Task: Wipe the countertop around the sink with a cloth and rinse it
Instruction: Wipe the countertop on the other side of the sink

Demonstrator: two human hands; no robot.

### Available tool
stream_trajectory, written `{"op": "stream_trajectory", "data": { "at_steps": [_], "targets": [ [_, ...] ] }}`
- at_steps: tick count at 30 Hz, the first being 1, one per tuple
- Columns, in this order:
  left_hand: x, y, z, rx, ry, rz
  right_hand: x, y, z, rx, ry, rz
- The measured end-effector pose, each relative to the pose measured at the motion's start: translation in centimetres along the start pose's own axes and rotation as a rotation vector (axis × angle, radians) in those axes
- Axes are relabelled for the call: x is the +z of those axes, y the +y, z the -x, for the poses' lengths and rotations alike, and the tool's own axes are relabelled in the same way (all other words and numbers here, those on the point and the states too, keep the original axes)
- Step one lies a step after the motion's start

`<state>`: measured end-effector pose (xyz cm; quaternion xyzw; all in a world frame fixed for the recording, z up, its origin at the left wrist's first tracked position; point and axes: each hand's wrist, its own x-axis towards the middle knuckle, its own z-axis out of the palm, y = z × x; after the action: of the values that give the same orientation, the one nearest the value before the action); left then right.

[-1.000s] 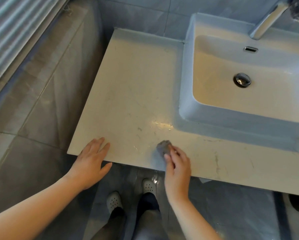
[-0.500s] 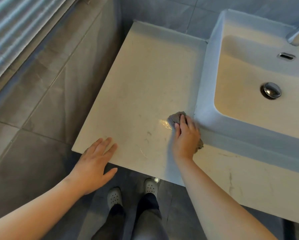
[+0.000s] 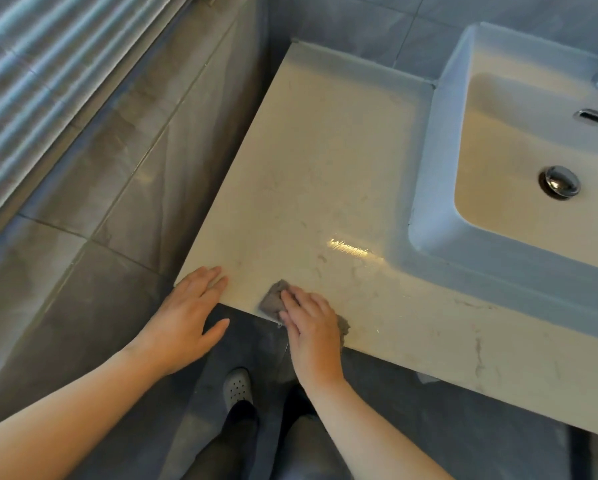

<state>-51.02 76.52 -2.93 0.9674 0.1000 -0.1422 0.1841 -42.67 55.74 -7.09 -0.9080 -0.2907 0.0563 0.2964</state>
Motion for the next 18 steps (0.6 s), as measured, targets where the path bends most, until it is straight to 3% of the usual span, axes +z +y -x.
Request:
{"op": "stream_trajectory", "data": {
  "at_steps": [3, 6, 9, 13, 18],
  "targets": [
    [0.2, -0.5, 0.5, -0.019, -0.028, 0.015, -0.7, -1.1, 1.5, 0.08, 0.009, -0.213],
    [0.4, -1.1, 0.5, -0.005, -0.044, 0.024, -3.2, -1.4, 1.0, 0.286, 0.234, -0.392],
    [0.4, -1.2, 0.4, 0.011, -0.047, 0.012, -5.9, 2.0, -1.6, 0.363, 0.475, -0.265],
    [0.5, -1.5, 0.6, 0.021, -0.053, 0.025, -5.1, 6.6, -3.1, 0.469, 0.437, -0.062],
    [0.3, -2.2, 0.9, 0.061, -0.021, 0.047, -1.5, 4.9, -2.7, 0.462, 0.416, 0.124]
  ]
}}
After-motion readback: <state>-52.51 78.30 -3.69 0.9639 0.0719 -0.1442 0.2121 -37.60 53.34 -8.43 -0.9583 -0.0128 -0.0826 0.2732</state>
